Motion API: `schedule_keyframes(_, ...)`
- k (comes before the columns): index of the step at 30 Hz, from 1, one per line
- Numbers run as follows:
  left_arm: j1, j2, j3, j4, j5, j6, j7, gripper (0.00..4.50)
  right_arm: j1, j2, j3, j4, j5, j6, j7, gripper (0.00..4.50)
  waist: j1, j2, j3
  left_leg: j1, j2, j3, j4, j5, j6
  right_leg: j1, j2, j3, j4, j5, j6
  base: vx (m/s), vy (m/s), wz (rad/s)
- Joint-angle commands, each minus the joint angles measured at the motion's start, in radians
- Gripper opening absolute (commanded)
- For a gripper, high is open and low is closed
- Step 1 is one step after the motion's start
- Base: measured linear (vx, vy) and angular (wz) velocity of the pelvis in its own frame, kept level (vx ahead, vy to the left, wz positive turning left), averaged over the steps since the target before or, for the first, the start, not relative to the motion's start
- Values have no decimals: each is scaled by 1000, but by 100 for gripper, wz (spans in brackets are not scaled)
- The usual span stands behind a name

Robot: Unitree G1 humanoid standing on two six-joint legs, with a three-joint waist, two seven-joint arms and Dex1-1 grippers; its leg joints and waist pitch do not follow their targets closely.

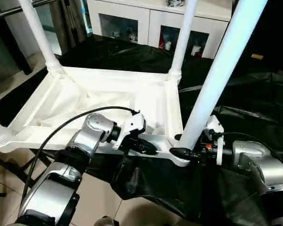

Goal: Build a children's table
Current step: Rotate leg to tighten

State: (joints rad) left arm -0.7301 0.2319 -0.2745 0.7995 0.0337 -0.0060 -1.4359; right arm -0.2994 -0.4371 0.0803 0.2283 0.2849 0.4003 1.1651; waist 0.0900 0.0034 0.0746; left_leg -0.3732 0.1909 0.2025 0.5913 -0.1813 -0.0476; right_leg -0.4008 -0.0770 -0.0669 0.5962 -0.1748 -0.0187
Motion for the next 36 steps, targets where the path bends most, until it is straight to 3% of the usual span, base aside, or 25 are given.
schedule_keyframes(1,-21,-51,8,-28,-6,-7,102,0,24,46,61,-40,10,8,0,276,-3,-11,-69,18,50,-22,-69,-188,63,47,-79,47,-75,-256,-229,0,0,0)
schedule_keyframes(4,-38,-73,29,-5,2,-2,192,0,31,80,48,-29,1,-9,-64,272,-3,-12,-67,21,50,-21,-69,-197,58,42,-79,48,-79,-286,-220,0,0,0)
schedule_keyframes(6,-72,-113,62,32,10,18,338,0,25,177,9,25,-30,-45,-242,270,-9,-17,-68,21,46,-24,-70,-212,41,40,-82,47,-86,-350,-200,0,0,0)
schedule_keyframes(9,-94,-146,80,55,15,31,437,0,19,257,-7,68,-59,-81,-374,264,-18,-16,-66,21,45,-29,-76,-232,20,40,-82,44,-94,-409,-168,0,0,0)
schedule_keyframes(12,-100,-158,83,63,18,33,467,0,14,288,-12,86,-73,-86,-432,260,-31,-18,-67,20,43,-29,-76,-243,24,39,-80,46,-94,-398,-169,0,0,0)
schedule_keyframes(13,-111,-182,91,72,21,41,529,0,2,357,-35,117,-83,-91,-550,258,-36,-19,-70,20,43,-28,-75,-242,22,37,-81,48,-93,-391,-173,0,0,0)
schedule_keyframes(16,-114,-204,93,69,23,44,572,0,-19,440,-66,149,-77,-83,-662,258,-39,-17,-71,22,43,-29,-76,-247,15,36,-80,47,-95,-398,-170,0,0,0)
schedule_keyframes(18,-111,-219,90,64,28,36,574,0,-35,492,-72,163,-76,-103,-678,258,-41,-10,-73,20,43,-30,-78,-244,16,39,-79,47,-91,-363,-176,0,0,0)
schedule_keyframes(19,-111,-220,90,64,29,36,575,0,-36,495,-72,163,-76,-105,-678,258,-44,-13,-74,19,43,-29,-77,-243,16,39,-78,48,-90,-339,-181,0,0,0)
schedule_keyframes(20,-108,-220,84,59,30,33,559,0,-40,497,-64,164,-81,-116,-672,292,-43,-6,-72,20,43,-29,-78,-243,16,39,-78,49,-90,-329,-184,0,0,0)
schedule_keyframes(24,-93,-210,65,41,20,5,482,0,-43,459,-53,139,-81,-118,-622,315,-48,-7,-72,18,42,-27,-77,-242,28,43,-77,49,-86,-286,-199,0,0,0)
schedule_keyframes(25,-87,-203,57,38,17,-11,451,0,-41,434,-51,126,-84,-114,-602,335,-49,-3,-71,18,42,-28,-77,-250,31,44,-76,49,-88,-292,-200,0,0,0)
schedule_keyframes(28,-71,-186,41,27,21,-28,408,0,-9,340,-27,56,-94,-102,-513,347,-49,-5,-76,18,43,-27,-73,-230,41,50,-75,50,-84,-259,-207,0,0,0)
schedule_keyframes(29,-71,-185,40,27,21,-29,407,0,-7,336,-27,52,-94,-101,-509,347,-45,-5,-77,19,43,-25,-71,-211,51,50,-75,50,-82,-232,-213,0,0,0)
schedule_keyframes(32,-65,-180,35,25,23,-43,393,0,60,209,-52,-56,-72,-78,-416,347,-37,-10,-82,16,45,-24,-67,-166,73,56,-75,51,-73,-168,-226,0,0,0)
schedule_keyframes(33,-65,-180,34,25,23,-44,391,0,66,200,-55,-64,-69,-77,-407,347,-27,-8,-82,23,48,-21,-64,-159,87,52,-75,52,-70,-145,-236,0,0,0)
schedule_keyframes(34,-62,-177,29,22,26,-52,379,0,106,139,-73,-116,-48,-73,-354,347,-27,-11,-81,19,46,-19,-63,-153,94,52,-75,53,-70,-136,-241,0,0,0)
schedule_keyframes(36,-60,-172,21,25,34,-63,372,0,153,76,-103,-172,-20,-63,-296,347,-11,-15,-83,14,47,-21,-61,-132,113,59,-78,52,-65,-128,-236,0,0,0)
